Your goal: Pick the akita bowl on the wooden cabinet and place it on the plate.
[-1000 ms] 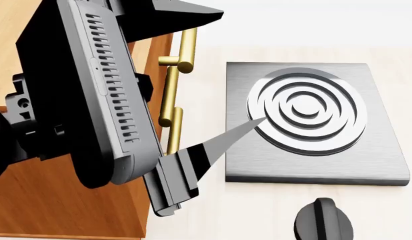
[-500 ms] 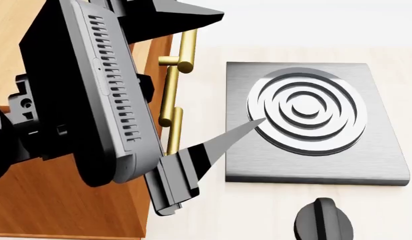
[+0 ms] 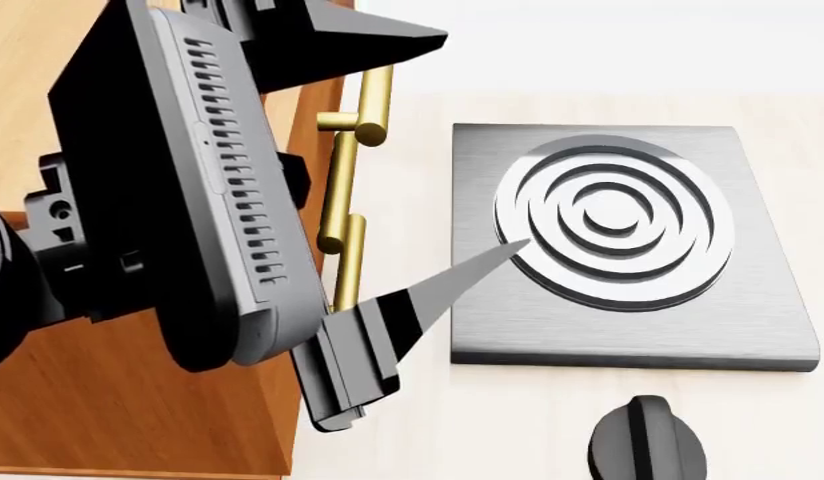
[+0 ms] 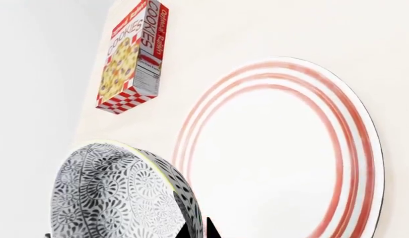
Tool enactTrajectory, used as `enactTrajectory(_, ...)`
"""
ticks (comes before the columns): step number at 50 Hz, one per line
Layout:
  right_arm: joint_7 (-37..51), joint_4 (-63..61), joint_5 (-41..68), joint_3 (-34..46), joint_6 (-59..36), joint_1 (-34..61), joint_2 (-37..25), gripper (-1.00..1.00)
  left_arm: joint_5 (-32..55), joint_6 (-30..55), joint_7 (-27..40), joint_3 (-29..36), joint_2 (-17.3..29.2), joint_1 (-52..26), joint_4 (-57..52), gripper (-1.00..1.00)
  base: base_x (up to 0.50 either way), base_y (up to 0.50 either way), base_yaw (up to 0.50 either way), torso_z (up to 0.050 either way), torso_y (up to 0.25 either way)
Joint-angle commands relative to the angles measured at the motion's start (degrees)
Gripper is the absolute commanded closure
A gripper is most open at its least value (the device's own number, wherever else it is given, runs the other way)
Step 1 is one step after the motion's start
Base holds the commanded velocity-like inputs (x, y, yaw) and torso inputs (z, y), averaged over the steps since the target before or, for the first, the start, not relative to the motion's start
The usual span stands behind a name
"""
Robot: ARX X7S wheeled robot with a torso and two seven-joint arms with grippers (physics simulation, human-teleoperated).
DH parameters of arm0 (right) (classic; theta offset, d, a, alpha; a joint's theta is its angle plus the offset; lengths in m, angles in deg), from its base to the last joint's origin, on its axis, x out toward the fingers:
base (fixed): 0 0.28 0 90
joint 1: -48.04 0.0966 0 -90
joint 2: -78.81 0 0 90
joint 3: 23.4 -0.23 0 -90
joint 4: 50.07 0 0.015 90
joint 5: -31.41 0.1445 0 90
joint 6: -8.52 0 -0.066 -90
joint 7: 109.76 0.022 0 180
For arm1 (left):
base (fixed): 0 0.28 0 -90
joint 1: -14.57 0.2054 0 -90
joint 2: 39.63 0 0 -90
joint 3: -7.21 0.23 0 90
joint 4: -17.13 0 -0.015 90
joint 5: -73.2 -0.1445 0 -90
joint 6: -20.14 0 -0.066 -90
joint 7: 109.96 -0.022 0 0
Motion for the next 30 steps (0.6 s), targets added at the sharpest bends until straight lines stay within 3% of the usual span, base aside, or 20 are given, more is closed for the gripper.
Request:
enactTrajectory(1, -0.3, 2.1, -1.6, 0.3, -1.0, 1.0, -0.6, 1.00, -0.2, -0.2, -0.1, 0.2, -0.1, 0.3, 0.2, -1.00, 0.00, 0.00, 0.00, 0.000, 0.000)
enactTrajectory(30, -2.4, 9.0, -1.5, 2.6, -2.8, 3.1, 0.7, 1.00, -0.8, -0.8, -0.3, 0.7, -0.1, 0.8, 0.7, -1.00, 0.00, 0.00, 0.00, 0.000, 0.000)
